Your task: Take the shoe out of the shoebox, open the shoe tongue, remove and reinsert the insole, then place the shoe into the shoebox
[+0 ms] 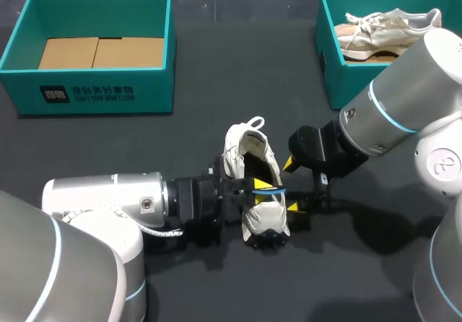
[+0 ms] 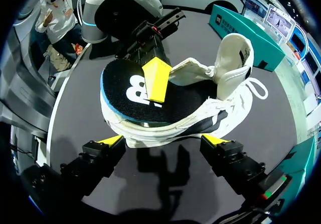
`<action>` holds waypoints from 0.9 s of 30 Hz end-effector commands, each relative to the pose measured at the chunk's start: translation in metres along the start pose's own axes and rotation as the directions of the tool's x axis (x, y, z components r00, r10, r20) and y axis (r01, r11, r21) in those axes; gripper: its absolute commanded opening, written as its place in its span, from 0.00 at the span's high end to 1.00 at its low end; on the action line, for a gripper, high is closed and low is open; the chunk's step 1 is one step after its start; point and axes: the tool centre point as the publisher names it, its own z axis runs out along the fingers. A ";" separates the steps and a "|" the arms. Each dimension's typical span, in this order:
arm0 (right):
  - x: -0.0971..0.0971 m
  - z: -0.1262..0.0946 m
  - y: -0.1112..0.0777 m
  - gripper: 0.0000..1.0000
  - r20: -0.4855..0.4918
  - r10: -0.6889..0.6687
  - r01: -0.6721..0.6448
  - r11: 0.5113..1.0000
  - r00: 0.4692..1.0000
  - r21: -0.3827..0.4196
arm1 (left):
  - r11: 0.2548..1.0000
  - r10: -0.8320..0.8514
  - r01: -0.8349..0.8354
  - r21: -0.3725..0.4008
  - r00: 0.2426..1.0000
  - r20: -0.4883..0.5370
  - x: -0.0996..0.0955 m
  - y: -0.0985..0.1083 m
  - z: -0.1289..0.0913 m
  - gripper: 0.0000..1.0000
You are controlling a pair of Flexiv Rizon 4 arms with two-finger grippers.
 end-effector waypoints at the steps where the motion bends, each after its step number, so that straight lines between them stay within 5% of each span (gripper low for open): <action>1: 0.000 0.001 0.001 0.00 0.001 0.000 0.000 1.000 1.000 0.001 | 1.000 0.001 -0.001 -0.021 1.000 -0.005 -0.004 0.010 0.004 1.00; 6: 0.000 0.001 0.001 0.00 0.001 0.000 0.000 1.000 1.000 0.001 | 1.000 -0.016 0.016 -0.015 1.000 0.015 -0.008 0.005 0.001 0.97; 9: 0.000 0.001 0.001 0.00 0.001 0.000 0.000 1.000 1.000 0.001 | 0.999 -0.038 0.038 0.009 0.999 0.019 -0.009 -0.006 -0.001 0.66; 11: 0.000 0.001 0.001 0.00 0.001 0.000 0.000 1.000 1.000 0.001 | 0.999 -0.043 0.042 0.016 0.999 0.019 -0.010 -0.014 -0.003 0.63; 19: 0.000 0.001 0.001 0.00 0.001 0.000 0.000 1.000 1.000 0.001 | 0.997 -0.054 0.054 0.049 0.999 -0.004 -0.010 -0.040 -0.007 0.74; 23: 0.000 0.001 0.001 0.00 0.001 0.000 0.000 1.000 1.000 0.001 | 0.997 -0.057 0.058 0.043 0.998 -0.035 -0.007 -0.038 -0.002 1.00; 27: 0.000 0.001 0.001 0.00 0.001 0.000 0.000 1.000 1.000 0.001 | 0.997 -0.063 0.065 0.032 0.997 -0.055 -0.002 -0.029 0.003 1.00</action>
